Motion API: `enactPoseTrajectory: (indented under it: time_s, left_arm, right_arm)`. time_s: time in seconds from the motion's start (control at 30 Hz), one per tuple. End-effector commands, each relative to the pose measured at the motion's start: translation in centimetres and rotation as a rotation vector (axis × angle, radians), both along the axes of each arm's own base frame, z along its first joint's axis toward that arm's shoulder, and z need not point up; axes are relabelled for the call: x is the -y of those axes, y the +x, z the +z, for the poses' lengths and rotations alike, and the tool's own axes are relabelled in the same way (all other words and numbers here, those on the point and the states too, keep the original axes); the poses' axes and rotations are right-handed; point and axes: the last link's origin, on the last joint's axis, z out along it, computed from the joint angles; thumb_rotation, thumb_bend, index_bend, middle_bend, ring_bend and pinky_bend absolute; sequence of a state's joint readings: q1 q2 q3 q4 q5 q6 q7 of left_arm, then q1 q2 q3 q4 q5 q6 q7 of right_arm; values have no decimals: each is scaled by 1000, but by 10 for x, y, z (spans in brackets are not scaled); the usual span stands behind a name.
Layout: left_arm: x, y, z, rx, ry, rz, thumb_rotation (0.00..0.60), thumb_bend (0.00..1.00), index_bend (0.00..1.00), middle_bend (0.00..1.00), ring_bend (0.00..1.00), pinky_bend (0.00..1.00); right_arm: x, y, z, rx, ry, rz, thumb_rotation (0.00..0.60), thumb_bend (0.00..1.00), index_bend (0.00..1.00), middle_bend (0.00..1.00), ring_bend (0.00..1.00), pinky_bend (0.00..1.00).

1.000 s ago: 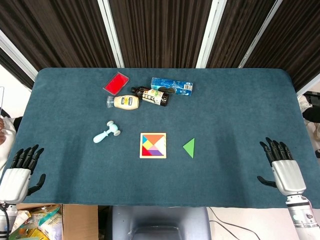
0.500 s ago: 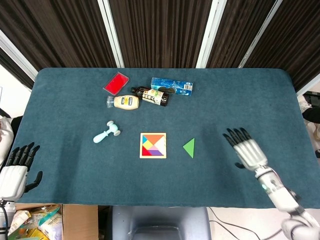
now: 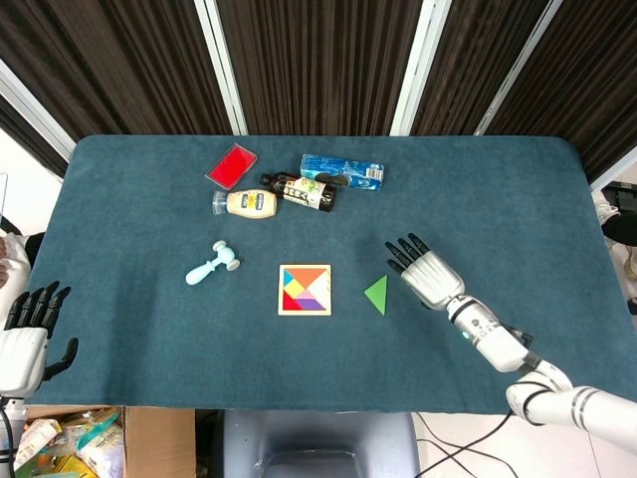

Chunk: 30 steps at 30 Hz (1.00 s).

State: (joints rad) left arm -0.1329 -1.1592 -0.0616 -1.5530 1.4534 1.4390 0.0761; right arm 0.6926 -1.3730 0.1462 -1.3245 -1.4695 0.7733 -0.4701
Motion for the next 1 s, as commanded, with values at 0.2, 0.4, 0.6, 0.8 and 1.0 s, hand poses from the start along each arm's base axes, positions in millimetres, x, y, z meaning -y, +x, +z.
enactPoseTrajectory:
  time_s: [0.2, 0.4, 0.6, 0.8, 1.0]
  left_arm:
    - [0, -1, 0, -2, -7, 4, 600, 444, 0, 0, 0, 0]
    - [0, -1, 0, -1, -4, 3, 600, 443, 0, 0, 0, 0]
    - [-2, -2, 3, 5, 4, 5, 600, 442, 0, 0, 0, 0]
    - [0, -1, 4, 6, 5, 4, 600, 442, 0, 0, 0, 0]
    - [0, -2, 4, 5, 4, 5, 600, 443, 0, 0, 0, 0]
  right_arm:
    - [7, 15, -49, -9, 74, 34, 600, 270, 396, 0, 0, 0]
    - [13, 21, -65, 3, 90, 41, 600, 301, 417, 0, 0, 0]
    - [13, 25, -70, -10, 99, 53, 600, 342, 434, 0, 0, 0]
    - [12, 24, -74, -36, 100, 51, 600, 375, 503, 0, 0, 0]
    - [12, 24, -71, -32, 81, 56, 600, 389, 572, 0, 0, 0]
